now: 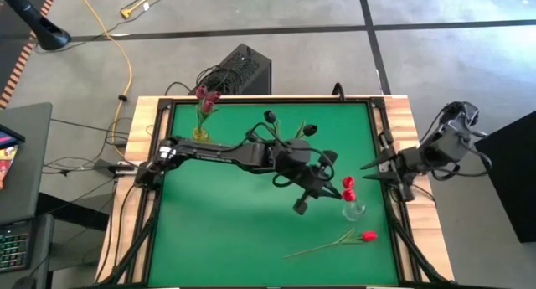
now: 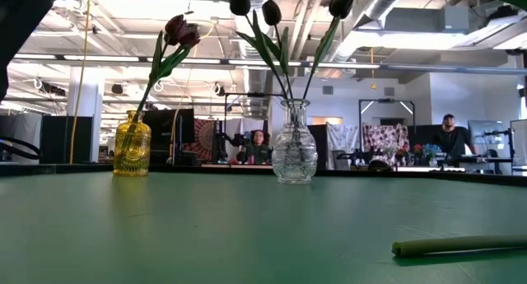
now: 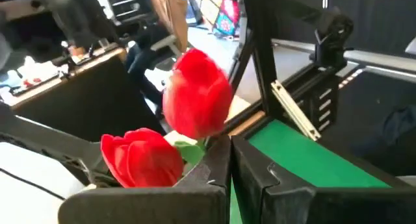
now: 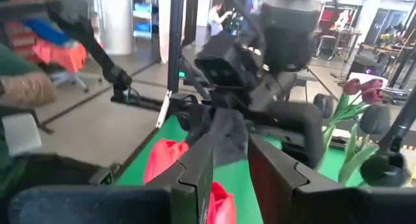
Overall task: Sort flowers into vase by color
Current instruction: Put the top red flower into the right transparent vase, then put the red flower into the red transparent vase
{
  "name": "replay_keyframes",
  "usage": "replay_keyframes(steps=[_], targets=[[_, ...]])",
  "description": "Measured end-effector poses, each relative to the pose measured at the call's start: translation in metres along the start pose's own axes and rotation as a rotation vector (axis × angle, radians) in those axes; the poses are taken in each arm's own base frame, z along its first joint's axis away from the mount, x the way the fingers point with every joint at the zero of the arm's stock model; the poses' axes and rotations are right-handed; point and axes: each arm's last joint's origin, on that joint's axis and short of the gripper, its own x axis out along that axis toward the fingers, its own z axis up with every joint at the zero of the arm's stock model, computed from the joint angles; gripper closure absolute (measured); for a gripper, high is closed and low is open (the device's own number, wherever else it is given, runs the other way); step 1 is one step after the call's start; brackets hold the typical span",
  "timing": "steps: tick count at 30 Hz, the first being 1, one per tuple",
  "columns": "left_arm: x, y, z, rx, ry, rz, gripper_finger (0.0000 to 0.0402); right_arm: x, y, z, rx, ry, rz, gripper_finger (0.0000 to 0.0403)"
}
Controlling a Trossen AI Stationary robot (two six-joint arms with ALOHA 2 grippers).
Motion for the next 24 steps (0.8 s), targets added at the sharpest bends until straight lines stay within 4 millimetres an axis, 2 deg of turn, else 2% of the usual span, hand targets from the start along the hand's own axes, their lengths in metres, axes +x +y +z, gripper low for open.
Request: replay_keyframes(steps=[8, 16, 19, 24], targets=[[0.016, 0.001, -0.015, -0.002, -0.030, 0.012, 0.0401, 0.026, 0.008, -0.001, -0.064, 0.068, -0.048, 0.0281], [0.015, 0.002, -0.018, -0.016, -0.009, 0.007, 0.0401, 0.033, 0.006, 0.025, -0.080, 0.051, -0.054, 0.0281], [0.007, 0.003, -0.011, -0.025, 0.011, 0.000, 0.0401, 0.033, 0.005, 0.028, -0.082, 0.082, -0.058, 0.0281], [-0.025, 0.001, 0.013, -0.061, 0.078, -0.030, 0.0401, 0.031, 0.002, 0.031, -0.064, 0.089, -0.069, 0.0281]])
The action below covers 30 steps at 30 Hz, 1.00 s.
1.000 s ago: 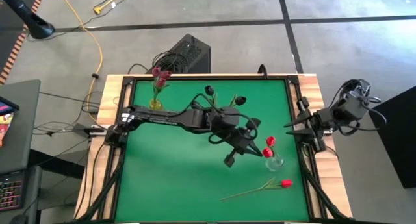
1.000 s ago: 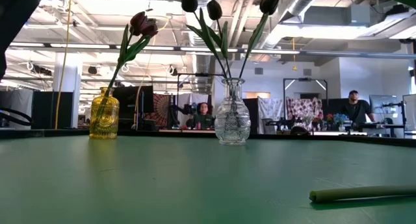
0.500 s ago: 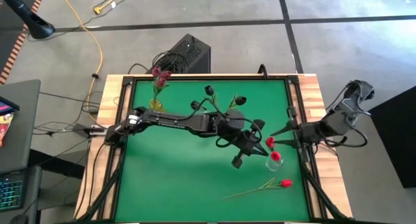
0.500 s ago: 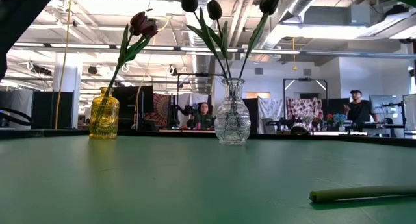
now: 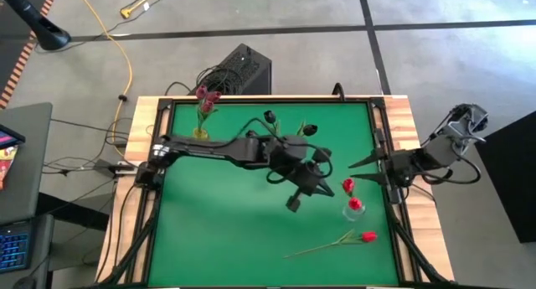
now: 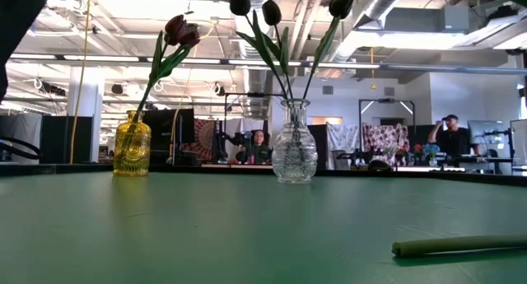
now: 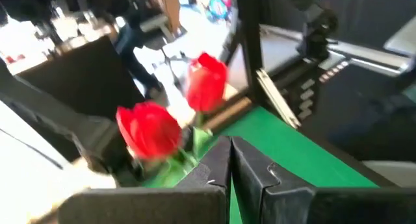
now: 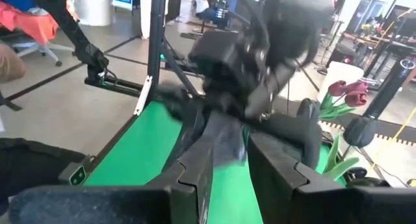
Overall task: Sort flowers into vase by color
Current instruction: Put the red flower into the red transparent vase
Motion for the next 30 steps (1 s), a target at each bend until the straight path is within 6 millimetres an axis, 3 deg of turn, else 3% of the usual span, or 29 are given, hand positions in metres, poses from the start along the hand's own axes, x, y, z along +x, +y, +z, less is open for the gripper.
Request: replay_keyframes(steps=[4, 8, 14, 22, 30], targets=[[-0.013, -0.012, 0.002, -0.105, 0.113, -0.060, 0.0401, -0.001, 0.000, -0.002, -0.007, 0.012, 0.001, 0.0281], [-0.012, -0.035, -0.003, -0.225, 0.242, -0.137, 0.0401, -0.001, -0.001, -0.003, -0.021, 0.025, -0.001, 0.0281], [0.018, -0.079, -0.026, -0.322, 0.422, -0.062, 0.0401, -0.001, -0.001, -0.004, -0.026, 0.033, -0.001, 0.0281], [0.047, -0.129, -0.039, -0.450, 0.328, 0.186, 0.0401, -0.002, 0.000, -0.010, -0.007, 0.086, 0.002, 0.0281], [0.064, -0.183, -0.080, -0.581, 0.207, 0.237, 0.0402, -0.003, 0.000, -0.023, 0.080, 0.211, 0.011, 0.0281]])
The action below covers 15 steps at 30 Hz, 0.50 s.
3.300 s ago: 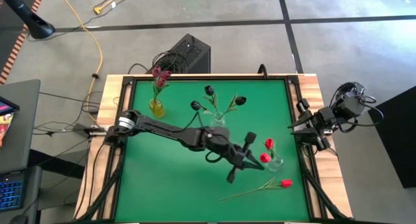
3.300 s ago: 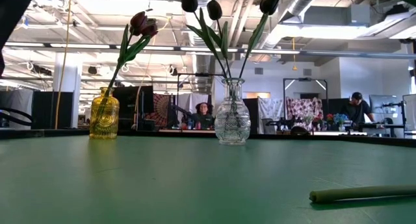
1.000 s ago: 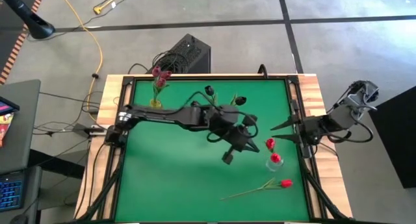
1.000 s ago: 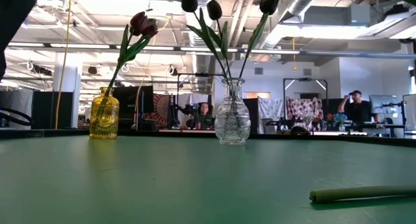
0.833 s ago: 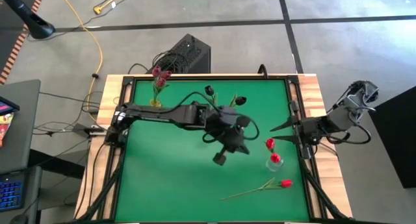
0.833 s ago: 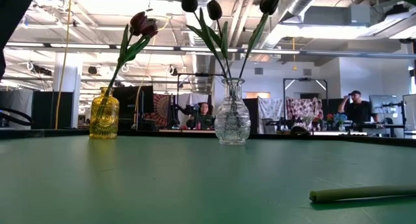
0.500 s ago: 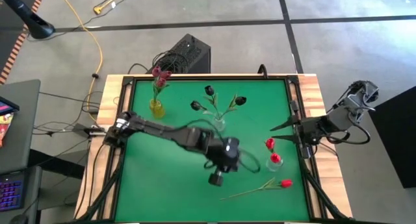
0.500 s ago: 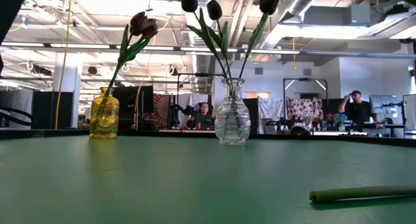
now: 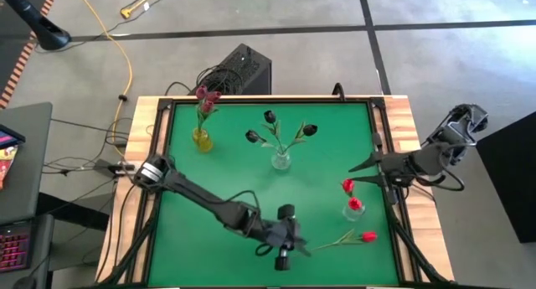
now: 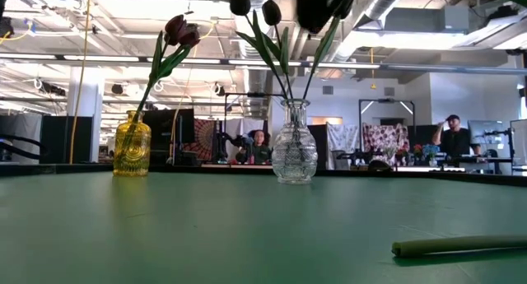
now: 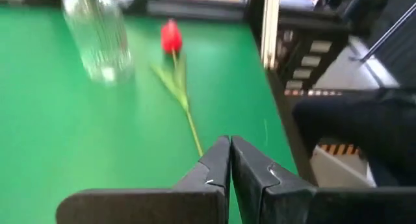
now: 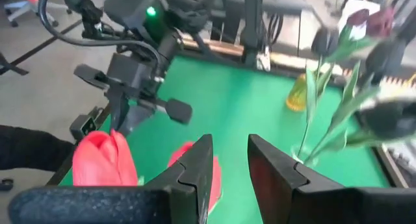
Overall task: Sort flowers into vase by color
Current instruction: Put the red flower into the red transparent vase
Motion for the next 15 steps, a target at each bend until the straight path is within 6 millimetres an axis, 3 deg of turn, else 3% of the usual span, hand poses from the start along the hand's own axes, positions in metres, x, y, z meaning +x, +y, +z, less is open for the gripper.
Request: replay_keyframes(steps=[7, 12, 15], targets=[[-0.001, -0.014, -0.046, -0.106, 0.097, 0.023, 0.0402, 0.000, -0.001, -0.007, 0.044, 0.068, -0.007, 0.0281], [0.004, -0.024, -0.053, -0.114, 0.085, -0.023, 0.0401, 0.000, 0.000, -0.008, 0.041, 0.074, -0.002, 0.0281], [0.020, -0.029, -0.063, -0.088, 0.087, -0.071, 0.0397, 0.000, 0.000, -0.008, 0.041, 0.074, -0.002, 0.0281]])
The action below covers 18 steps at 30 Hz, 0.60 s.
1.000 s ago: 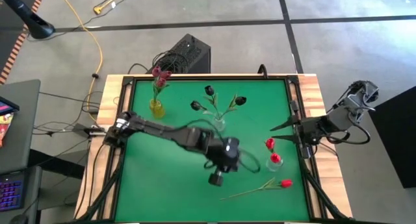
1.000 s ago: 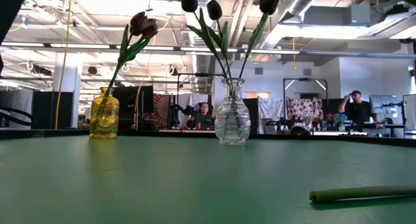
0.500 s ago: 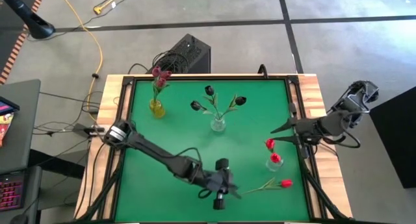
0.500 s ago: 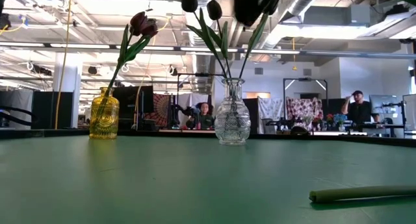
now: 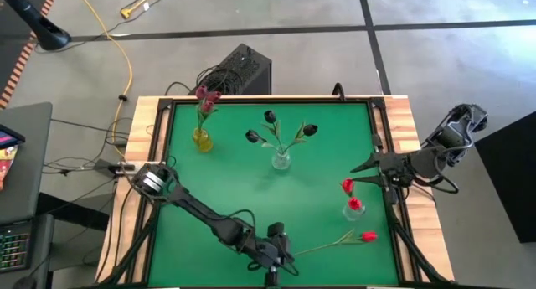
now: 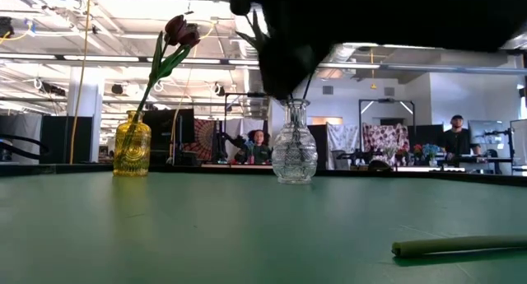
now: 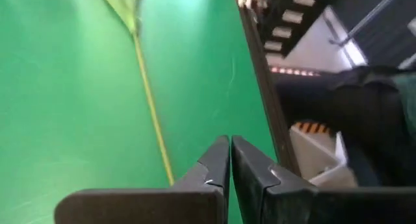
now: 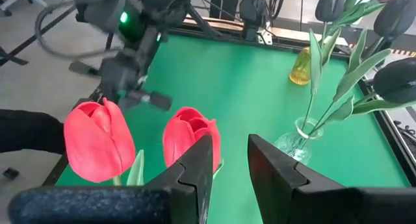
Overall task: Sort flowers into vase by color
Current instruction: Put the red flower into the red transparent vase
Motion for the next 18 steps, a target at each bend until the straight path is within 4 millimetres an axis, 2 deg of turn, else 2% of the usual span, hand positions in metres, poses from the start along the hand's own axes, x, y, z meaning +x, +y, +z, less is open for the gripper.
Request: replay_keyframes(steps=[4, 8, 13, 18], targets=[[0.015, 0.001, -0.007, 0.057, 0.044, 0.025, 0.0366, 0.001, 0.000, 0.000, -0.005, 0.002, -0.004, 0.0281], [0.015, 0.001, -0.002, 0.081, 0.021, 0.071, 0.0311, 0.002, 0.000, 0.000, -0.008, 0.003, -0.012, 0.0281], [0.016, 0.004, -0.008, 0.090, 0.051, 0.105, 0.0240, 0.004, 0.001, 0.000, -0.010, 0.010, -0.018, 0.0281], [0.032, 0.007, -0.022, 0.067, 0.064, 0.098, 0.0204, 0.005, 0.001, 0.000, -0.013, 0.014, -0.019, 0.0281]])
